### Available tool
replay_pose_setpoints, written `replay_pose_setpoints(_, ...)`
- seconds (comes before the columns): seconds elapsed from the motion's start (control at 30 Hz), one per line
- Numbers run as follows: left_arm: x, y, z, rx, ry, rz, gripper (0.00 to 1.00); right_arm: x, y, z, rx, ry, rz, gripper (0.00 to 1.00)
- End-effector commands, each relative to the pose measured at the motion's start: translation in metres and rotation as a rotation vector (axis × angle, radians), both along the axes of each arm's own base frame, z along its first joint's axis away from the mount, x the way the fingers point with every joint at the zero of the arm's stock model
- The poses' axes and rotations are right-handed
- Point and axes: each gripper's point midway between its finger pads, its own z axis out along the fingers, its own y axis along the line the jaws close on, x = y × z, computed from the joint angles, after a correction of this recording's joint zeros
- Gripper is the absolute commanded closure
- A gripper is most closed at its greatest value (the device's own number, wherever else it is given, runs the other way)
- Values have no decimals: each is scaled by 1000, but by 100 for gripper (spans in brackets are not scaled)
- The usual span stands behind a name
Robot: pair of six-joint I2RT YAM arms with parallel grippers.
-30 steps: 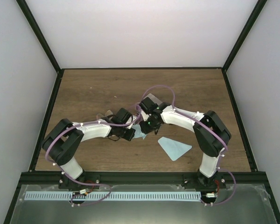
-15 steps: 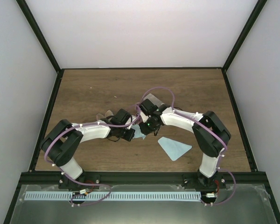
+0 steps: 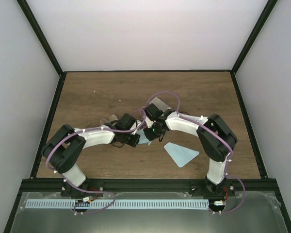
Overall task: Organize the sunglasses
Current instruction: Adjust the glasses cleaning cloth at the center of the board.
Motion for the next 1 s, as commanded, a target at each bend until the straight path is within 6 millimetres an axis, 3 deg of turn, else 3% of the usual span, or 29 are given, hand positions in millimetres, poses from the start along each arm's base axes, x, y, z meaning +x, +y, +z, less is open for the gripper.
replay_pose_setpoints(0.0, -34, 43, -36, 184, 128, 15, 96, 2, 2, -1, -7, -5, -9, 98)
replay_pose_setpoints(0.2, -37, 43, -37, 182, 138, 16, 96, 6, -1, 1, -17, -24, -28, 99)
replay_pose_setpoints(0.53, -52, 55, -48, 211, 203, 55, 96, 32, -12, 34, 53, -80, -117, 99)
replay_pose_setpoints(0.97, -65, 69, -64, 269, 266, 100, 96, 47, -26, 41, 75, -76, -153, 97)
